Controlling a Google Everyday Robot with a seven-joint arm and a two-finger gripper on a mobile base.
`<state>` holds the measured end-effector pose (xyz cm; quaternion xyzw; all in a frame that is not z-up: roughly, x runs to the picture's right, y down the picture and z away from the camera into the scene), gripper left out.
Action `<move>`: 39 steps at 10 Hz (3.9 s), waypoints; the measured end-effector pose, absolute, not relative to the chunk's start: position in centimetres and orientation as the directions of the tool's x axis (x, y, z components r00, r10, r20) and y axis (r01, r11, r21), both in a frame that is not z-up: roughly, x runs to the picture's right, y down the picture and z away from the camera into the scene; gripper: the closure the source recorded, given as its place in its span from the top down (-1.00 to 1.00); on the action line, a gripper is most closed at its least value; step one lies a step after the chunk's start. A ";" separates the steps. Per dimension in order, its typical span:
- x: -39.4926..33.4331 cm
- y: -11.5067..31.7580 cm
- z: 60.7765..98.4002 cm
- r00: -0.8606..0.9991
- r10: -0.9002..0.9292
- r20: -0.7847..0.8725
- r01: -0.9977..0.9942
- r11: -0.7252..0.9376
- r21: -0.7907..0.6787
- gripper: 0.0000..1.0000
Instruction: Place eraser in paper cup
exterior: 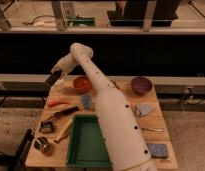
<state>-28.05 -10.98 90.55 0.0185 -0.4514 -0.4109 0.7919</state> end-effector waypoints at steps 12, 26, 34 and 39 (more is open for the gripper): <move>-27.8 -11.0 92.8 0.286 -0.670 0.685 0.627 0.672 0.394 -1.00; -28.1 -10.9 93.5 0.313 -0.661 0.682 0.651 0.672 0.353 0.42; -28.4 -10.7 93.2 0.290 -0.673 0.680 0.665 0.653 0.362 0.60; -28.2 -11.7 91.8 0.289 -0.701 0.652 0.657 0.641 0.397 0.60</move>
